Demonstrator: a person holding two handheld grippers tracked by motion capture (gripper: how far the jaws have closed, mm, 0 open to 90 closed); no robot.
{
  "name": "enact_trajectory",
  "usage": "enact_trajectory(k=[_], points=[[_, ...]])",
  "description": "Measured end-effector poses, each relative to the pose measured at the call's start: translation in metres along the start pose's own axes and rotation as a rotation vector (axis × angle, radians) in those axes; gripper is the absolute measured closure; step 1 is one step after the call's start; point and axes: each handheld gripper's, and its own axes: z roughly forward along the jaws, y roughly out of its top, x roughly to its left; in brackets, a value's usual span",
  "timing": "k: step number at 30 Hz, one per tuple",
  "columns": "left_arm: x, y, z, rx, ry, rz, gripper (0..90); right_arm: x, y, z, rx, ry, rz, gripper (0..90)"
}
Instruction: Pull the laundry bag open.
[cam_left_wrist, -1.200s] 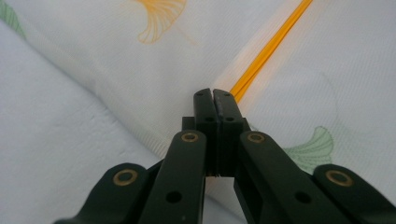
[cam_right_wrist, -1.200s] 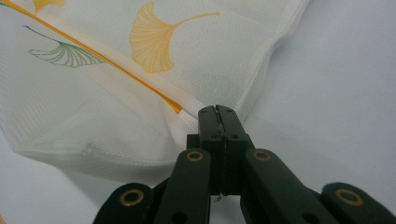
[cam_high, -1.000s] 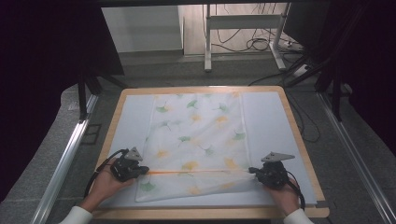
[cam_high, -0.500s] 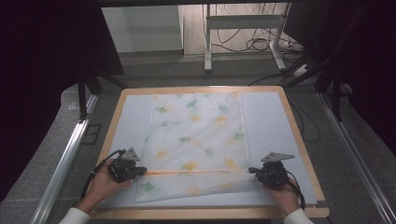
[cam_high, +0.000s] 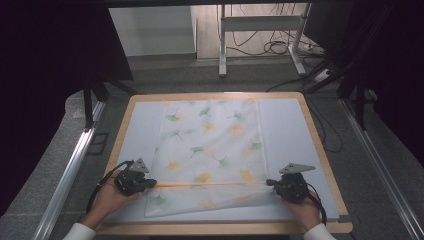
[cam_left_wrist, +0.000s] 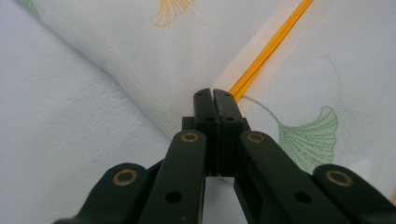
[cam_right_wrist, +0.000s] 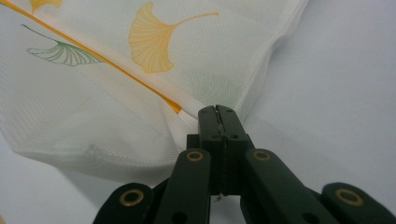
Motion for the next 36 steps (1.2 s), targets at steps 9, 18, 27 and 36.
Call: enact_trajectory(k=[9,18,27,36], points=[[-0.0007,-0.0017,-0.0004,-0.006,-0.009,-0.005,90.0,-0.0001,0.0001,0.0001,0.000,0.001,0.000,90.0],[-0.0008,-0.0032,-0.0010,0.000,-0.017,-0.001,90.0,0.0002,0.0002,-0.0001,0.003,-0.002,-0.003,90.0],[-0.0012,-0.0022,0.0007,-0.015,-0.006,0.001,90.0,0.0004,0.0002,0.0000,0.000,-0.004,-0.009,90.0],[-0.0021,-0.0019,0.0006,-0.040,0.004,-0.003,89.5,0.0012,0.0010,-0.0008,-0.006,0.000,-0.001,90.0]])
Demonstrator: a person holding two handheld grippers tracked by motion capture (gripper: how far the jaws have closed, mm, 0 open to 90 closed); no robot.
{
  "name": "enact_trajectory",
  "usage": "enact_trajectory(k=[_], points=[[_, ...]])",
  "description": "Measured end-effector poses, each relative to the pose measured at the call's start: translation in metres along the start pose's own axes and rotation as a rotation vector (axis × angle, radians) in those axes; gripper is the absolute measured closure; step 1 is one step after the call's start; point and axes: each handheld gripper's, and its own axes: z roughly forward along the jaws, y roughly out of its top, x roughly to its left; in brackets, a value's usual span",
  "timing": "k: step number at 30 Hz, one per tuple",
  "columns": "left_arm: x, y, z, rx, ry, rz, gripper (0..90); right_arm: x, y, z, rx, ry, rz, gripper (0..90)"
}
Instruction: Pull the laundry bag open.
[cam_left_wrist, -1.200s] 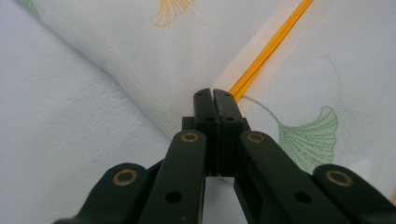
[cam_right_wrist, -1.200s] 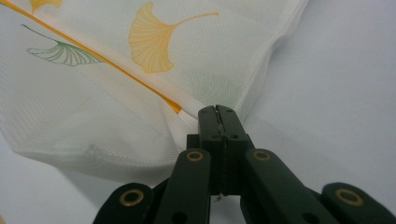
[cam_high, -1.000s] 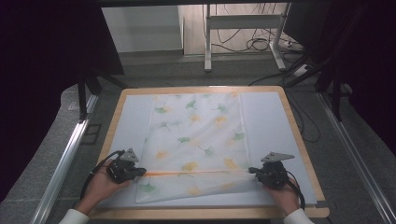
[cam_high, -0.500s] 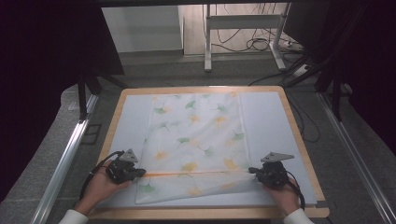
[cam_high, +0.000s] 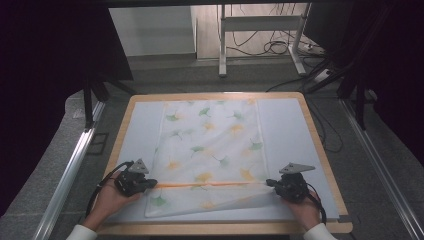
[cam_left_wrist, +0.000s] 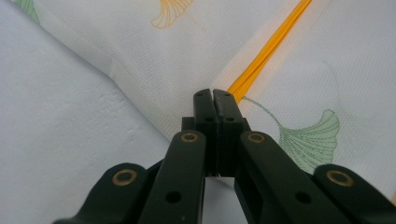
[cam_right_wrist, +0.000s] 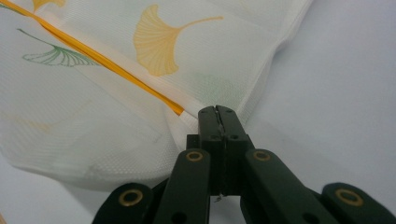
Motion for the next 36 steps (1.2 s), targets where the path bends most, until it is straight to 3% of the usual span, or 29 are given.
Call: enact_trajectory(k=[6,9,11,17,27,31,36], points=[[-0.001,-0.002,-0.004,-0.049,0.004,-0.007,86.1,0.000,0.000,-0.005,-0.044,0.012,-0.003,89.9],[-0.001,0.001,-0.007,-0.085,0.011,-0.026,79.9,0.001,0.002,-0.008,-0.077,0.021,-0.009,89.8],[-0.001,0.003,-0.011,-0.123,0.005,-0.058,69.2,0.002,0.005,-0.010,-0.107,0.034,-0.026,84.8],[-0.001,0.009,-0.014,-0.181,0.023,-0.087,59.3,-0.002,0.013,-0.008,-0.127,0.047,-0.021,77.6],[0.002,0.021,-0.006,-0.285,0.073,-0.188,56.9,-0.013,0.031,-0.001,-0.153,0.027,-0.024,63.3],[0.009,0.013,-0.005,-0.304,0.113,-0.250,55.6,-0.028,0.036,0.006,-0.162,0.018,0.007,55.9],[0.012,0.005,-0.007,-0.313,0.114,-0.270,54.0,-0.039,0.034,0.002,-0.165,0.004,0.034,51.9]])
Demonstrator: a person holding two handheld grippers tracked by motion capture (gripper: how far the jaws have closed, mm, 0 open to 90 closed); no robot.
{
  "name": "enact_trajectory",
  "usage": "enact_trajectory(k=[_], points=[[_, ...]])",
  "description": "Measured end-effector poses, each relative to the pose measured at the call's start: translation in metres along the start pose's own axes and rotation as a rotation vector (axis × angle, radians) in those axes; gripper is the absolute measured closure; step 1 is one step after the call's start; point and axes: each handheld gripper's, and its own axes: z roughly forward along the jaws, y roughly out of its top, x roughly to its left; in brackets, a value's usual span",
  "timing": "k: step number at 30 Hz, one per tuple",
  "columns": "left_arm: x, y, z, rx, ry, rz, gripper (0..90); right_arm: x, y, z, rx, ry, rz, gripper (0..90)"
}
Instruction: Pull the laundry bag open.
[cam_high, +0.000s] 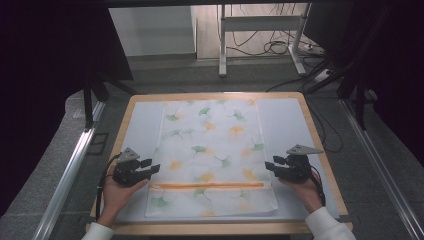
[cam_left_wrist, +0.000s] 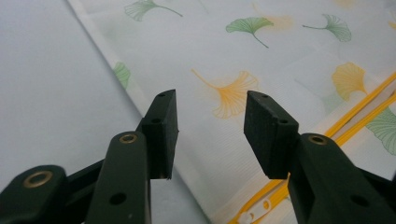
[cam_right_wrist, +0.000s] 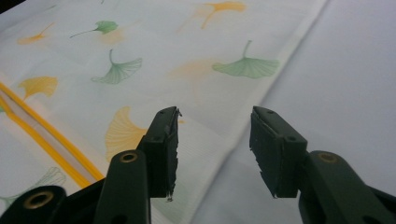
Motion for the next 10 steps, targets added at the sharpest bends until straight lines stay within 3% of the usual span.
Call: enact_trajectory(k=[6,10], points=[[0.0004,-0.0031,-0.0003,0.005,0.020,0.015,52.1,-0.0045,-0.0027,-0.0043,-0.014,-0.013,0.011,48.6],[0.0025,-0.0033,-0.0001,0.004,0.018,0.013,51.7,-0.0028,-0.0050,-0.0044,0.001,-0.020,-0.012,47.4]])
